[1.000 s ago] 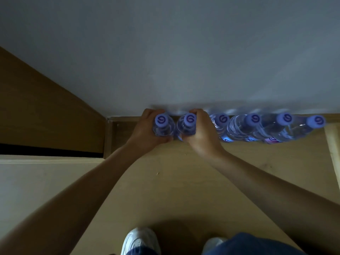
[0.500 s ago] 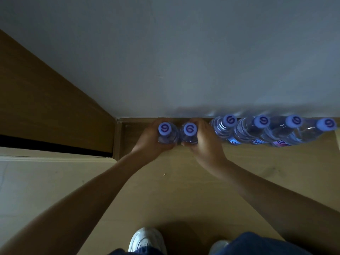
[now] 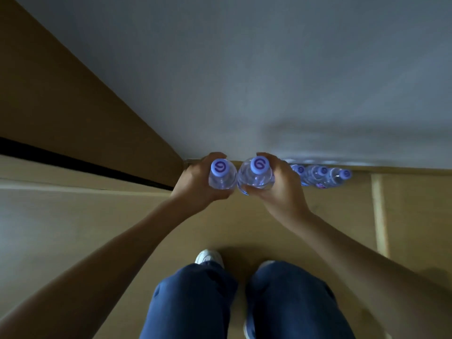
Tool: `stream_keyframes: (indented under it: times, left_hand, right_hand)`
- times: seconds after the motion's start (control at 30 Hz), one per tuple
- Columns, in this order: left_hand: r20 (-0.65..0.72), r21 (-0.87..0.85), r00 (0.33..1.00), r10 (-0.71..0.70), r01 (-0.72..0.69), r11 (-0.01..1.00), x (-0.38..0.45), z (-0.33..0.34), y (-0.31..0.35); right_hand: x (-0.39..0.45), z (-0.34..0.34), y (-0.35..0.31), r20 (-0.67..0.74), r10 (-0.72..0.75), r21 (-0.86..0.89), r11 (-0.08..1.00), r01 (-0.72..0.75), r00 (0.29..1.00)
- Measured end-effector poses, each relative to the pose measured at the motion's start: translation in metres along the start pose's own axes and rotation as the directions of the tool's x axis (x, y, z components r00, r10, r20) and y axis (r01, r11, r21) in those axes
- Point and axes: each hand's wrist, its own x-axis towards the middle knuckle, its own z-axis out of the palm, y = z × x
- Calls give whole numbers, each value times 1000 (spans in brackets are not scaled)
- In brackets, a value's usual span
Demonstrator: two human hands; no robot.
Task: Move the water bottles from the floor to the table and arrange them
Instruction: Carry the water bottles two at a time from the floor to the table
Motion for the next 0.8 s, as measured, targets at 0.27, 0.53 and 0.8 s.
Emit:
stream_keyframes:
  times: [0.27,0.53,0.8]
  left_hand:
    - [0,14,1000,-27,27,1000,-101,-150,168]
    - [-165,8,980,-111,114,993,-208,-254,281]
    - [-463,-160,830,-310,266,951,-333,-314,316]
  right_hand:
    - [-30,-101,-196,81,-16,-35,999,18,997]
    - [-51,-168,-362,232,-125,-121,980,156,965]
    - [-79,-171,-506,460,-355,-41,907,418,814]
